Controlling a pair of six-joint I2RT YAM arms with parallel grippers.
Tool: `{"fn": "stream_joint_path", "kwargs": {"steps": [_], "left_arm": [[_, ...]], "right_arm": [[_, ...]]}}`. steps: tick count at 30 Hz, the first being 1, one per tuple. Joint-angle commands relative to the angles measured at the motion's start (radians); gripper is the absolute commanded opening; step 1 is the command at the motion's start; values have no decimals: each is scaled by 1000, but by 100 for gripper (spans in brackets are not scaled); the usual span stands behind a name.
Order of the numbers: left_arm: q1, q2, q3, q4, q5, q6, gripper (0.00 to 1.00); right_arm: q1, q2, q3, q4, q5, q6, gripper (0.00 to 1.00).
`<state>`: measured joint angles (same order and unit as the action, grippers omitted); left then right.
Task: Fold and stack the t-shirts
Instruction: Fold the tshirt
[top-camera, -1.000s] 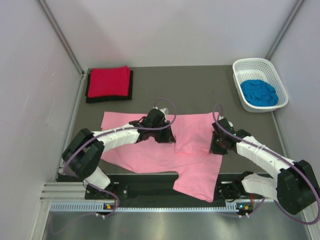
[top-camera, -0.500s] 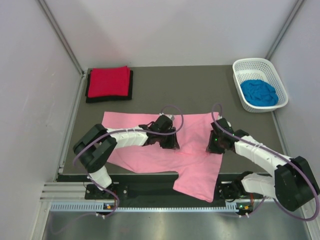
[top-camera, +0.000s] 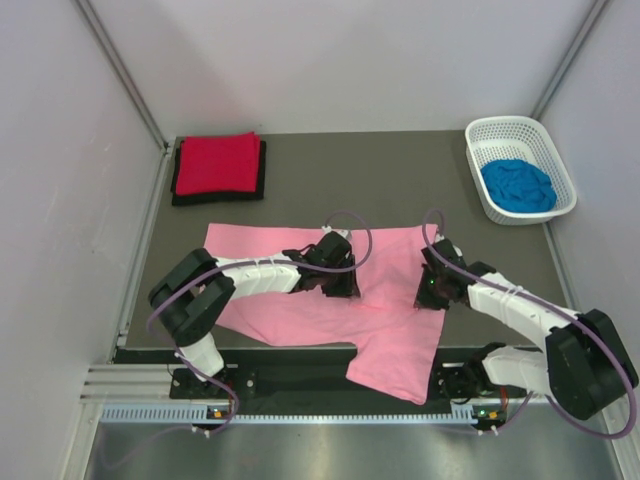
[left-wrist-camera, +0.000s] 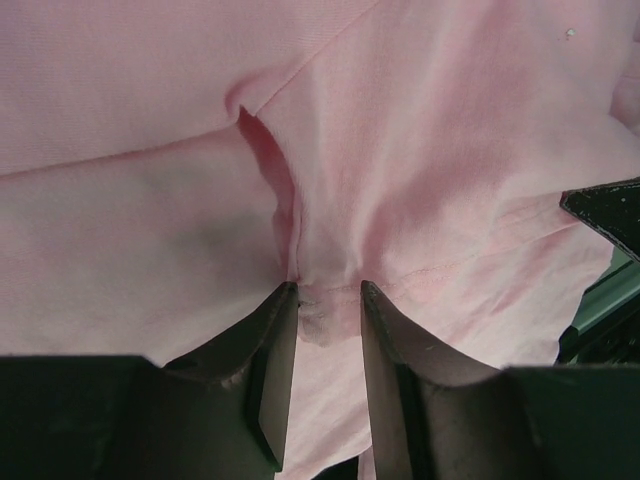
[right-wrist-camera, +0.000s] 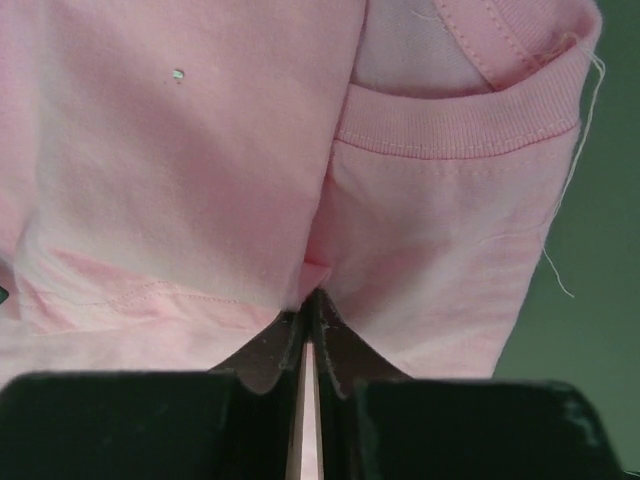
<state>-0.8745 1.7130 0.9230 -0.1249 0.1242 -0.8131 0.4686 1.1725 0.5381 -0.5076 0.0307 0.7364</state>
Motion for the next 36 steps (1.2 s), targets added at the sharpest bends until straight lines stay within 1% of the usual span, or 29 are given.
{"fn": "stream_joint_path", "kwargs": {"steps": [1, 4, 9, 12, 13, 14, 16, 17, 20, 26, 29, 32, 36], "left_arm": [[-20, -7, 46, -47, -60, 14, 37], [-24, -23, 48, -55, -63, 6, 39], [-31, -18, 51, -62, -66, -6, 38], [-31, -3, 59, -53, -55, -8, 35], [-31, 5, 63, -53, -51, -8, 32], [-31, 10, 68, -53, -48, -8, 22], [-31, 14, 79, -64, -43, -14, 10], [-31, 14, 83, -71, -40, -14, 1], [-31, 7, 100, -100, -51, -11, 0], [-31, -26, 128, -179, -115, -9, 0], [-31, -30, 134, -209, -115, -5, 0], [-31, -29, 134, -217, -115, -6, 0], [-31, -13, 132, -220, -115, -5, 0]], "right_arm": [[-8, -16, -3, 17, -5, 8, 0], [-8, -48, 6, -5, -8, 18, 0], [-2, -119, 0, -25, -20, 58, 0], [2, -143, -9, -28, -18, 70, 0], [2, -146, -10, -31, -17, 70, 0], [2, -155, -12, -32, -17, 73, 0], [5, -165, -13, -42, -15, 83, 0], [5, -178, -15, -43, -14, 86, 0], [21, -208, -21, -60, -6, 109, 0], [45, -263, -58, -80, 9, 182, 0], [73, -289, -82, -75, 18, 228, 0], [111, -316, -96, -75, 44, 276, 0], [203, -356, -105, -98, 136, 372, 0]]}}
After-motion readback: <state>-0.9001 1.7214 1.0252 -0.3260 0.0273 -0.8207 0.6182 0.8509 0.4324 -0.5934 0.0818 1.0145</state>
